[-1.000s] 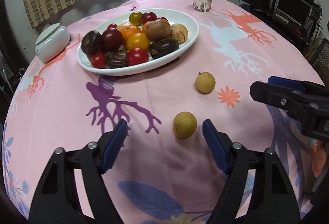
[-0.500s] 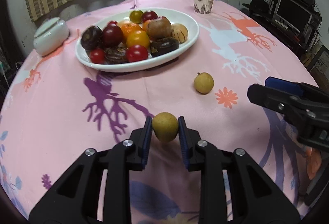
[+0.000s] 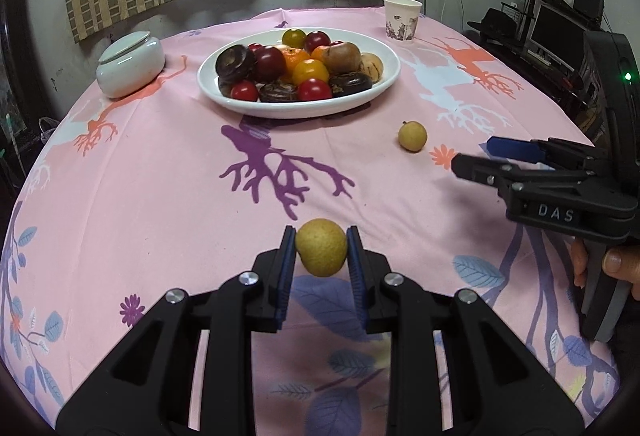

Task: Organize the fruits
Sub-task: 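Withdraw both tools and grasp a small yellow fruit with the left tool, then grasp the last yellow fruit with the right tool while the left tool holds its fruit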

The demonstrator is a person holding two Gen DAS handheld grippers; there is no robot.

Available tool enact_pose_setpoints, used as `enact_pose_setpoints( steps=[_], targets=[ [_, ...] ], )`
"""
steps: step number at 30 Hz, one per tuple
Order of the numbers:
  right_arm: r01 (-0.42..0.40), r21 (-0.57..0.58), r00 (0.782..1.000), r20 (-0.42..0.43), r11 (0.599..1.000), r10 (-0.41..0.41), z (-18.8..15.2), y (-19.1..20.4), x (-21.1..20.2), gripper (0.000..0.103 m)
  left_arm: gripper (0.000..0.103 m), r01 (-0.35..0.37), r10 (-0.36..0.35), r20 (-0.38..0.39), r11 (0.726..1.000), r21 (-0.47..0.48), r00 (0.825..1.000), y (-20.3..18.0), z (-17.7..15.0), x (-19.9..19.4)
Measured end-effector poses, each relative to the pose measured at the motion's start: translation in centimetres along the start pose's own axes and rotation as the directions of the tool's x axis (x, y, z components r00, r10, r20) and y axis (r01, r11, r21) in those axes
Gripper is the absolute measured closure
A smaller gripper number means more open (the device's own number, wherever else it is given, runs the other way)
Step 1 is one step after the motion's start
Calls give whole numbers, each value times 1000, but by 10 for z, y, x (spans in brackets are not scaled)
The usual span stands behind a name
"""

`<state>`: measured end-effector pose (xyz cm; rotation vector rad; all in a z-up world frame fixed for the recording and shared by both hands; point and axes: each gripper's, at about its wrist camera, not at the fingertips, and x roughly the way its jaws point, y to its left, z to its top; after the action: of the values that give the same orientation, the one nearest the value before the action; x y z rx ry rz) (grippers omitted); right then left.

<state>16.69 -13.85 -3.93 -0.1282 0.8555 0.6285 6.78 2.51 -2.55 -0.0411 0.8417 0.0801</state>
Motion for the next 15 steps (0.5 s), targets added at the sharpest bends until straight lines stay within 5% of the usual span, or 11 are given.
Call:
enact_pose_setpoints(
  steps=[5, 15],
  targets=[
    [27, -98, 1000, 2, 995, -27, 10, 24, 10, 39, 77, 25, -25, 20, 1000, -11, 999, 9, -1, -7],
    [81, -59, 994, -70, 995, -85, 39, 24, 53, 42, 77, 65, -65, 6, 998, -24, 998, 13, -4, -6]
  ],
)
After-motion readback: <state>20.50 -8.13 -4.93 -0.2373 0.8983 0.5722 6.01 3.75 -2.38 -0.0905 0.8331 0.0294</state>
